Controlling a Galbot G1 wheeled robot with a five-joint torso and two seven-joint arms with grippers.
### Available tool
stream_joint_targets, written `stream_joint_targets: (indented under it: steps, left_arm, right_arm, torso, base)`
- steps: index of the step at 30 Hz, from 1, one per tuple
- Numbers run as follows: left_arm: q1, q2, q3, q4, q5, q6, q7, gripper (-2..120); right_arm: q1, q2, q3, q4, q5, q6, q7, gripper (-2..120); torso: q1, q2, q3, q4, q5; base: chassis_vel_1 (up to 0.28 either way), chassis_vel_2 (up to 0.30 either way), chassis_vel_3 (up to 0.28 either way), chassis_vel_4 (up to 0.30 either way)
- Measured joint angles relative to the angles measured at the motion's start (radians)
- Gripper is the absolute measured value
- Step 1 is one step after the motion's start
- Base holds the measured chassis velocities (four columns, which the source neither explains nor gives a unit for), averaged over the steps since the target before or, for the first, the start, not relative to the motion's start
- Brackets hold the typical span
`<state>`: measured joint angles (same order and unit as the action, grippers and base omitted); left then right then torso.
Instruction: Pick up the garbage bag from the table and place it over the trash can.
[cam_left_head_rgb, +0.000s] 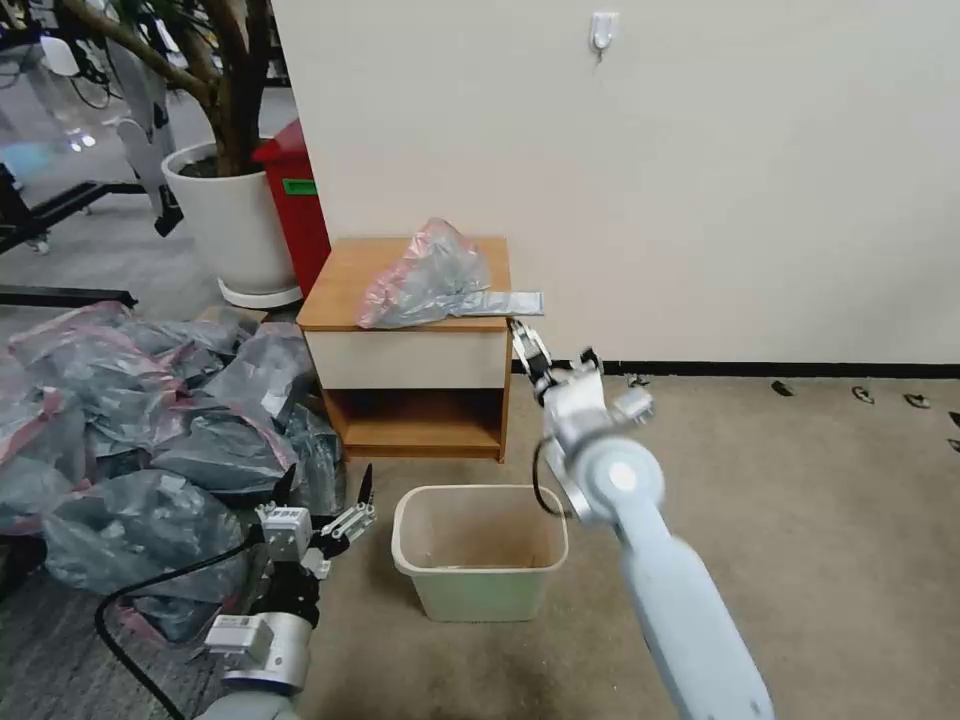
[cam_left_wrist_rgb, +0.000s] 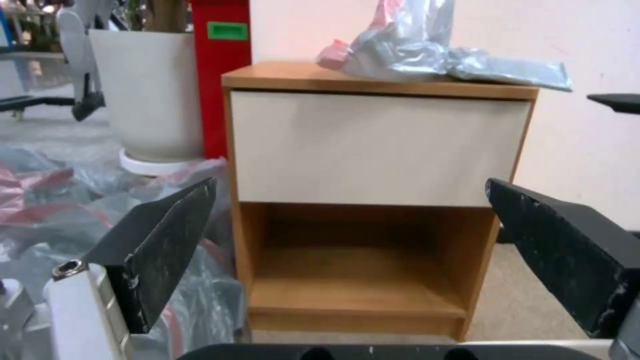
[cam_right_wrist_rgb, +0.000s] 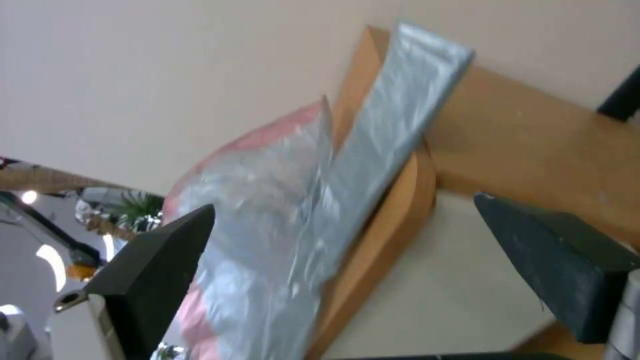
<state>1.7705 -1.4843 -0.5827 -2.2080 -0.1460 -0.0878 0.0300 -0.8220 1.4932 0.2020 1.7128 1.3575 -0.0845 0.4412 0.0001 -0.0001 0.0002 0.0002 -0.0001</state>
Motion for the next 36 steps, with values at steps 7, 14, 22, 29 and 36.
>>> stream_joint_targets:
  steps: [7, 14, 22, 29, 36]
  left_arm:
    - [0.009, -0.016, -0.004, -0.003, 0.005, -0.005, -0.001, 100]
    - [0.010, -0.017, -0.011, 0.004, 0.007, -0.006, -0.003, 100]
    - [0.010, -0.020, -0.012, 0.014, 0.008, -0.006, -0.004, 100]
    - [0.005, -0.022, -0.013, 0.026, 0.017, -0.010, -0.005, 100]
    - [0.007, -0.022, -0.014, 0.028, 0.026, -0.018, -0.005, 100]
  right_arm:
    - [0.067, 0.000, 0.007, -0.116, 0.003, 0.006, -0.025, 99]
    - [0.145, 0.020, 0.000, -0.251, -0.005, 0.015, -0.055, 99]
    - [0.209, 0.028, 0.001, -0.339, -0.019, 0.024, -0.082, 99]
    - [0.239, 0.049, 0.014, -0.389, -0.028, 0.026, -0.092, 99]
    - [0.253, 0.055, 0.015, -0.418, -0.039, 0.026, -0.100, 83]
  torso:
    - [0.000, 0.000, 0.000, -0.0003, 0.0001]
    - [0.000, 0.000, 0.000, -0.0002, 0.0001]
    - [0.000, 0.000, 0.000, -0.0002, 0.0001]
    - [0.000, 0.000, 0.000, -0.0002, 0.0001]
    - [0.000, 0.000, 0.000, -0.0002, 0.0000]
  base:
    - [0.000, 0.000, 0.000, 0.000]
    - [0.000, 0.000, 0.000, 0.000]
    - [0.000, 0.000, 0.000, 0.000]
    - [0.000, 0.000, 0.000, 0.000]
    - [0.000, 0.000, 0.000, 0.000]
